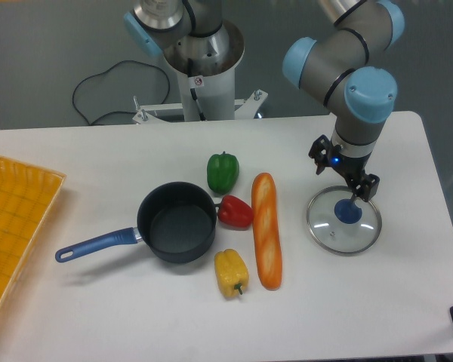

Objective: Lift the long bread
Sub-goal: 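Move the gripper from the glass lid toward the orange baguette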

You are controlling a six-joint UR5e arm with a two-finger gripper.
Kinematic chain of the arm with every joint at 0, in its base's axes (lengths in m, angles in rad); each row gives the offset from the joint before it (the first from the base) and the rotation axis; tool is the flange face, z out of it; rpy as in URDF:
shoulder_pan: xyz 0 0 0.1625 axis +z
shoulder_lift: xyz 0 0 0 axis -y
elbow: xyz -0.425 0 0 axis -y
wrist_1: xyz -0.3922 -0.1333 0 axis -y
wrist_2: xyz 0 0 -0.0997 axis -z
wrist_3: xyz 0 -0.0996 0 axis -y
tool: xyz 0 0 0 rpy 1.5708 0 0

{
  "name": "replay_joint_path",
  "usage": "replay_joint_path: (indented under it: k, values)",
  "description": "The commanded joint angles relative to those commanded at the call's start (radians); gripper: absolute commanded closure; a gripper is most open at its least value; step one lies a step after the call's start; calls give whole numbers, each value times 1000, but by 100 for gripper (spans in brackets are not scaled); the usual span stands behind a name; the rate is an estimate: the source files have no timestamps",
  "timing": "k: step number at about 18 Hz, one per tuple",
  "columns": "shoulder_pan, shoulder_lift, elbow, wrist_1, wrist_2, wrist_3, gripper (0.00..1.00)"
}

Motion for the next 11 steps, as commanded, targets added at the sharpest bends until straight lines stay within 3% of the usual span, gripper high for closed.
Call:
replay_joint_path:
  k: [5,11]
  values:
    - [-29,0,-14,6,0,-11,0]
    - [-43,-5,-40,3,-3,-136,0]
